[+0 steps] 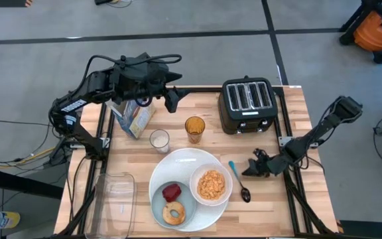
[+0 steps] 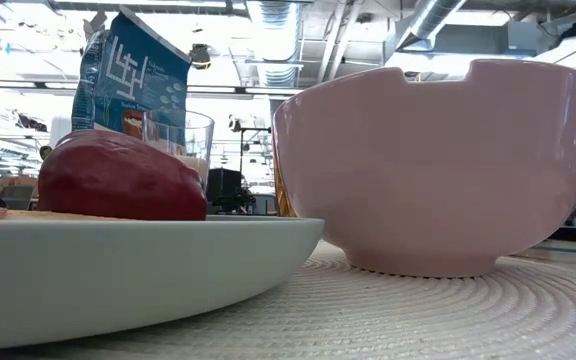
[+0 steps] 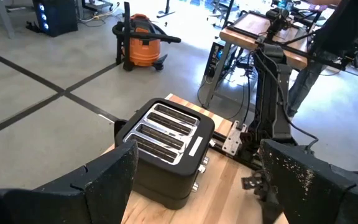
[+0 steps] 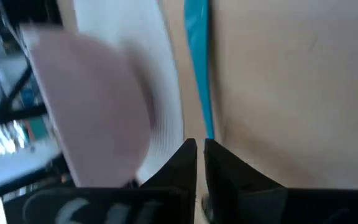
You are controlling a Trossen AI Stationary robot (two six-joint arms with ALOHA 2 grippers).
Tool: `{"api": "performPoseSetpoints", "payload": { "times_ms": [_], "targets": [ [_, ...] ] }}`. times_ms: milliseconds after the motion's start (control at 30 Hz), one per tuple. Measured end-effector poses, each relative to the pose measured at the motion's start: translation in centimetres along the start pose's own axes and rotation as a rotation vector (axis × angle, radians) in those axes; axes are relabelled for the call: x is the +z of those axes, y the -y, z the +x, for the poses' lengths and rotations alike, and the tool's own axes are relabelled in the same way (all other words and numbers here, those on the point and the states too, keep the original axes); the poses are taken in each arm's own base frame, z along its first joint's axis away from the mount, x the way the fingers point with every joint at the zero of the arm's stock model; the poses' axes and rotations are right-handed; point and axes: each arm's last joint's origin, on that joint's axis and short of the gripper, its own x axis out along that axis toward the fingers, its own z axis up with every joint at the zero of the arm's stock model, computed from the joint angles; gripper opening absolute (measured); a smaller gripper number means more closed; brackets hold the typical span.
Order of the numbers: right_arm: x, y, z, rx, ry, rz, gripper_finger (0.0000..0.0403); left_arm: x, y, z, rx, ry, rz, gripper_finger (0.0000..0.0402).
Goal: Arrange a breakfast setting
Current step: Put the blue spoon beside the white placemat
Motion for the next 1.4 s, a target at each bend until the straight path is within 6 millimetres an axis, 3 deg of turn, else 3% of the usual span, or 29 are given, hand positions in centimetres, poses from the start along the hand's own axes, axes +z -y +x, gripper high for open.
{"api": "performPoseSetpoints", "payload": {
  "times_ms": [367,800,1400],
  "targets": [
    [-2.1,-0.6,0.1,-0.058,-0.054,-0.030,0.0056,0.0,0.0,0.0,0.000,0.000,0.000,0.0322],
    [-0.4,-3.4,3.3,-0.115,0.117,-0.112,0.0056,0.0,0.0,0.0,0.000,0.000,-0.002,0.0322],
    [1.9,-3.8,4.6,-0.208,0.148,-0.118,0.0056,-0.2,0.0,0.0,0.000,-0.017,-0.004,0.0322]
  ]
}}
